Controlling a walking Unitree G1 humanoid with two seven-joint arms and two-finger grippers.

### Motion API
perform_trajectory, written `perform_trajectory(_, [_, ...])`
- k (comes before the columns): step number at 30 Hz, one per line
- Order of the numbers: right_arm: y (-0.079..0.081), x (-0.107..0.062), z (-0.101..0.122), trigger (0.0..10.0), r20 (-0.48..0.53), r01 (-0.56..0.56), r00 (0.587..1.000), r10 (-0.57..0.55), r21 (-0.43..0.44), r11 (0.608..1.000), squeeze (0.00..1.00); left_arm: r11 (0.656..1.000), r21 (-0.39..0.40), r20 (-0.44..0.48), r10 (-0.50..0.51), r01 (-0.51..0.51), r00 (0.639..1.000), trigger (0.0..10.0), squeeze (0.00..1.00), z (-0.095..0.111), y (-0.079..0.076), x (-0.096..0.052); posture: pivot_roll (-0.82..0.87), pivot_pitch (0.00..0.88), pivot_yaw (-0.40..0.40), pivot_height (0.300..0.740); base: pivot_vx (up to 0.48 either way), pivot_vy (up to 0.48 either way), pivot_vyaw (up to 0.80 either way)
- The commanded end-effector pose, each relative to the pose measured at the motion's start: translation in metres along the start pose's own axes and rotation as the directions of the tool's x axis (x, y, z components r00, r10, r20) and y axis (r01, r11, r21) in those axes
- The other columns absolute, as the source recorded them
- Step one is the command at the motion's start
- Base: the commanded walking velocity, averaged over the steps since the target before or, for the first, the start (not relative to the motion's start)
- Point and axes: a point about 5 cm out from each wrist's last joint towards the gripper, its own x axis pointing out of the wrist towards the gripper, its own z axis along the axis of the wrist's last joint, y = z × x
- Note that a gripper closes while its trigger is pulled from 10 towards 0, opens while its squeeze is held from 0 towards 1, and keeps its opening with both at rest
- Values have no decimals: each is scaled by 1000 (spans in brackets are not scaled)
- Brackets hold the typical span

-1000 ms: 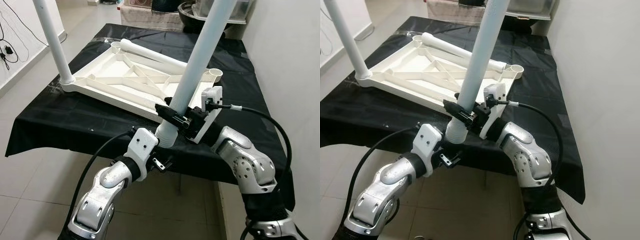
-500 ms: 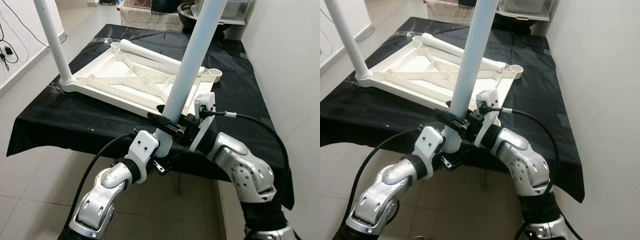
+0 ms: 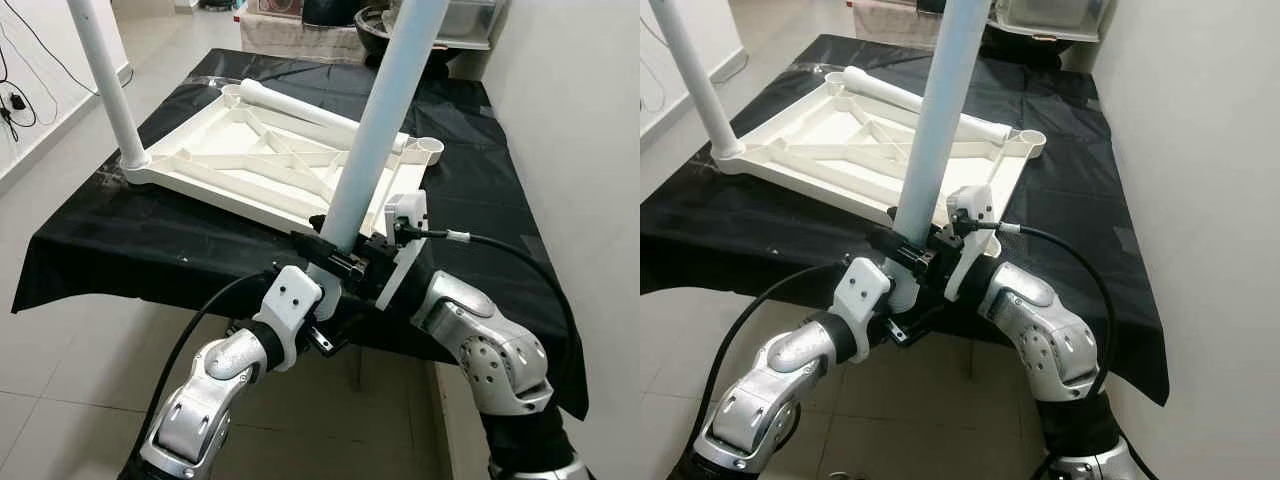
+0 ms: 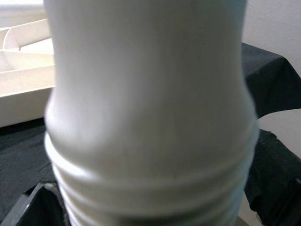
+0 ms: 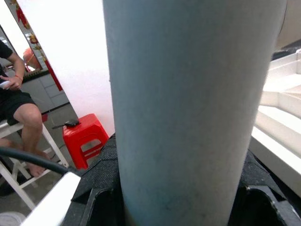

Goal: Building children table

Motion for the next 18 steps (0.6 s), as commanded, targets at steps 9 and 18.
perform_trajectory(9, [5, -1, -11, 0, -34, -7, 999, 7, 6, 1000, 0, 1000, 5, 5, -14, 14, 1000, 10000, 0, 0, -3, 2, 71, 103, -88, 740, 0, 0, 0])
perform_trajectory(18, [5, 0, -4, 0, -14, -7, 1000, 7, -7, 1000, 0, 999, 29, 2, -12, 12, 1000, 0, 0, -3, -4, 1, 69, 106, -90, 740, 0, 0, 0])
